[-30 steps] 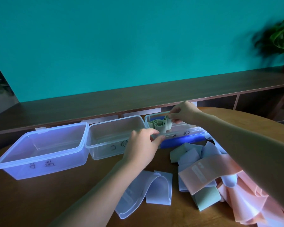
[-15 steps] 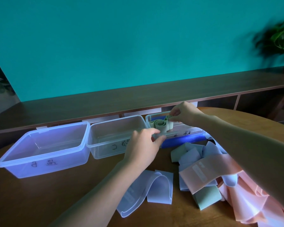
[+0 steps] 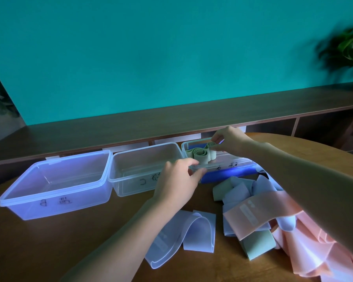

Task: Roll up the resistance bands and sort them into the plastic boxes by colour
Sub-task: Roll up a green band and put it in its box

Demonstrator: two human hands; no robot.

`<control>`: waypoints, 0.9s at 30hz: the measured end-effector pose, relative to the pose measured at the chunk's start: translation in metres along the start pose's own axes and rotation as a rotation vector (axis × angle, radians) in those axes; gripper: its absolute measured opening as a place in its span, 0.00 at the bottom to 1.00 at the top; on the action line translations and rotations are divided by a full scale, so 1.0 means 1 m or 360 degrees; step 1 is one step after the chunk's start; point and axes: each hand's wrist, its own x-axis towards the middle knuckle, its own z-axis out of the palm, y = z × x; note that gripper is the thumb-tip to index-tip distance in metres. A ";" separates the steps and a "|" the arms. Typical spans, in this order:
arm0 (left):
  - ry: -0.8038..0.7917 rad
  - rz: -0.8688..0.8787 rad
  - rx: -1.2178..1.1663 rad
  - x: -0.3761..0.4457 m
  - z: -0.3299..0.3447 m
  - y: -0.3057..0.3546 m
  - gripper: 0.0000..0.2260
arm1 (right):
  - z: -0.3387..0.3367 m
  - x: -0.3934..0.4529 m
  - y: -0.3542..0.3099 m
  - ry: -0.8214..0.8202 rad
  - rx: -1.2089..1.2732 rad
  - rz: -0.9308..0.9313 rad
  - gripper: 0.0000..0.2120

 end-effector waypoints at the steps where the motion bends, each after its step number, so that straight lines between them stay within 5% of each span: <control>1: 0.0001 -0.0005 0.0006 0.000 -0.001 0.000 0.21 | -0.001 0.000 0.000 -0.0008 -0.0001 0.0009 0.17; 18: 0.0184 0.0044 0.0170 -0.022 -0.031 0.015 0.22 | -0.026 -0.021 -0.008 0.0015 -0.0089 0.0128 0.18; 27: 0.0242 0.0123 0.0013 -0.108 -0.056 -0.010 0.13 | -0.050 -0.117 -0.070 0.0238 0.0043 -0.0115 0.11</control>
